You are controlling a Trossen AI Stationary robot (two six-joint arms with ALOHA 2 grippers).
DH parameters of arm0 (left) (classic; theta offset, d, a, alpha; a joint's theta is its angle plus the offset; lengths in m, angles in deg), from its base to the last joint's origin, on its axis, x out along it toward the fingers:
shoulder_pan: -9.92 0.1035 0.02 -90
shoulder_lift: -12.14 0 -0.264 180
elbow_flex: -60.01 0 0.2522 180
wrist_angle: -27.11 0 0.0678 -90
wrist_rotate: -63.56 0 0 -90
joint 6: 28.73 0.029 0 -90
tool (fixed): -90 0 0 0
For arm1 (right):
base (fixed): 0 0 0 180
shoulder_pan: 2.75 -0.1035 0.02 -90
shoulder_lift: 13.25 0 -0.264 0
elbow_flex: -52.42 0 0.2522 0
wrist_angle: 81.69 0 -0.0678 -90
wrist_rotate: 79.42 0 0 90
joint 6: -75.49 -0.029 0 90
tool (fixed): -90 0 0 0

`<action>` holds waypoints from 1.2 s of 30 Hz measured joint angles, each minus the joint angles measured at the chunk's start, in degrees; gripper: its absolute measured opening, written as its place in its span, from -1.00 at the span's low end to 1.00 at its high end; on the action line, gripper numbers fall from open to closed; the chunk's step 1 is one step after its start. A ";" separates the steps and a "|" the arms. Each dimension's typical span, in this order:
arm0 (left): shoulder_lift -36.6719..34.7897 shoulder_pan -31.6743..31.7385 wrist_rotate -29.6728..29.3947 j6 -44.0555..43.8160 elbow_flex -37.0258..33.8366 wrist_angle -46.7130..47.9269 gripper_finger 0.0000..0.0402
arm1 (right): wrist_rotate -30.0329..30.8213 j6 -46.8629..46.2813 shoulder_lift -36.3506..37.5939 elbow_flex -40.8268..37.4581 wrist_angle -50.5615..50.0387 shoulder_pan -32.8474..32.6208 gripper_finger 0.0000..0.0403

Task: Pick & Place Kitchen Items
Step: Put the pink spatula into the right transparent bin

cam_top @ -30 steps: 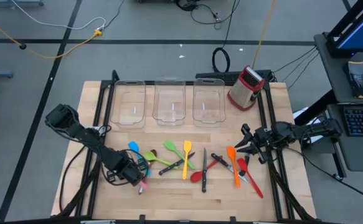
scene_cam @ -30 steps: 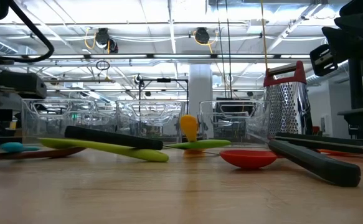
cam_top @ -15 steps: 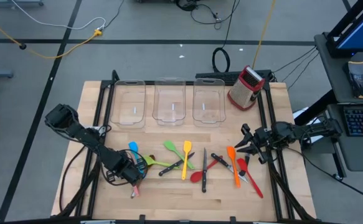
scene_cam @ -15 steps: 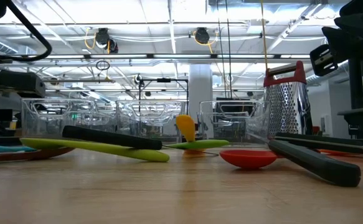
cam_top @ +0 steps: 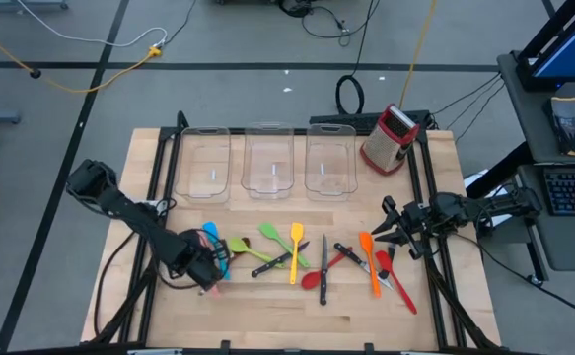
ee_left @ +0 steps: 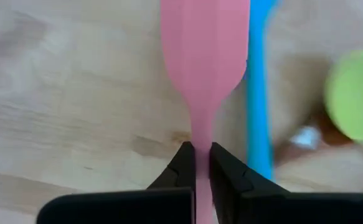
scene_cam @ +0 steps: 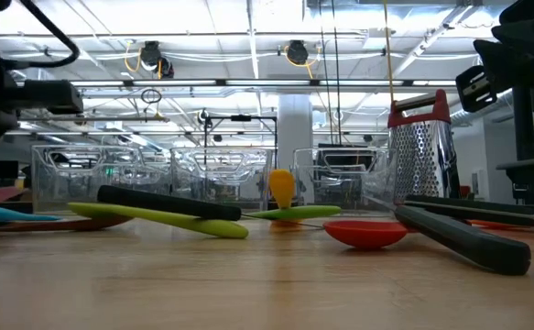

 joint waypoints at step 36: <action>-13.34 6.20 -32.98 51.39 0.17 -48.79 -0.99 | 31.28 -27.44 -1.03 -0.02 4.81 0.00 -0.64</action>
